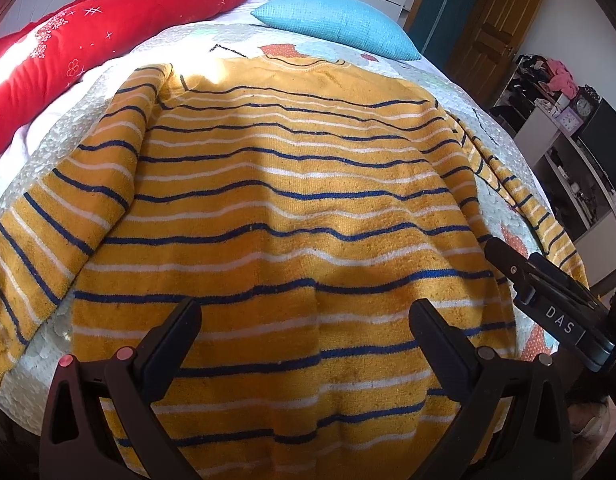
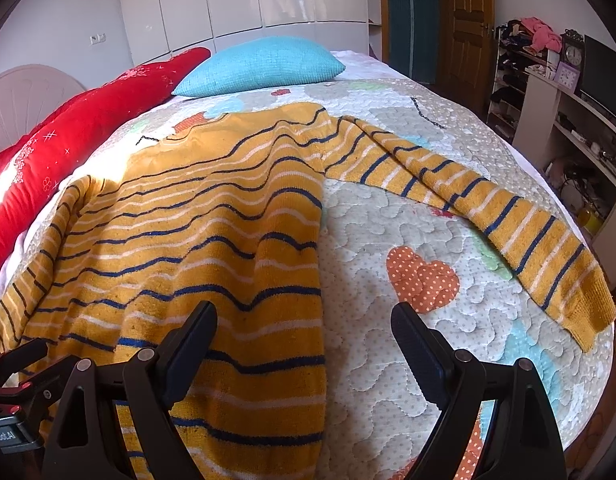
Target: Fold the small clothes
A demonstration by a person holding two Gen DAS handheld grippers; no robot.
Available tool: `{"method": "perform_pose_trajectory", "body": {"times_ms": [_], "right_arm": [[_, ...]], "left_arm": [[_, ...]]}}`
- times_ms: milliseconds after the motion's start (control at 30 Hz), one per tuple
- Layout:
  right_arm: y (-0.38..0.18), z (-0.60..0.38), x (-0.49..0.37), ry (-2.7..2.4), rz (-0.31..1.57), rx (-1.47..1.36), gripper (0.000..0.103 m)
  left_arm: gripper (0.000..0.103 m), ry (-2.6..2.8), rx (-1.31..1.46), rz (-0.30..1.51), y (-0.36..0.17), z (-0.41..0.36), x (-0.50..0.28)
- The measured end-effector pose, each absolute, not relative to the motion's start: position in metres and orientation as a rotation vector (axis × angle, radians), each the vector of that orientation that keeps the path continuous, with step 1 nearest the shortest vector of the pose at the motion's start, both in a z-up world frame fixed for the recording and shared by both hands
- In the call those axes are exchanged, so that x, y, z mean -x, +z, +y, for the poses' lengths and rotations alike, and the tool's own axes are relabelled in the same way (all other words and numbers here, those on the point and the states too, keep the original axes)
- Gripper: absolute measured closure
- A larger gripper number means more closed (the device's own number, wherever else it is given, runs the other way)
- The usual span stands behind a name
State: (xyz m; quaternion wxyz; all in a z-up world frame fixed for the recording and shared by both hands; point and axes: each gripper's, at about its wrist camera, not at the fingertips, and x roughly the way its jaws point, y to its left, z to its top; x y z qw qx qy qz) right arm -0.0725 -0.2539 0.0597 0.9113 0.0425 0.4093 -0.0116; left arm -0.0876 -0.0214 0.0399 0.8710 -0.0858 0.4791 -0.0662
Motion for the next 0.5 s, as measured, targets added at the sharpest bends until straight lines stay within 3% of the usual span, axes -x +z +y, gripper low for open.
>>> {"method": "perform_pose_trajectory", "body": {"times_ms": [500], "right_arm": [[0.057, -0.244, 0.07, -0.007, 0.854, -0.07, 0.011]], "left_arm": [[0.0, -0.12, 0.204, 1.01, 0.036, -0.007, 0.088]]}}
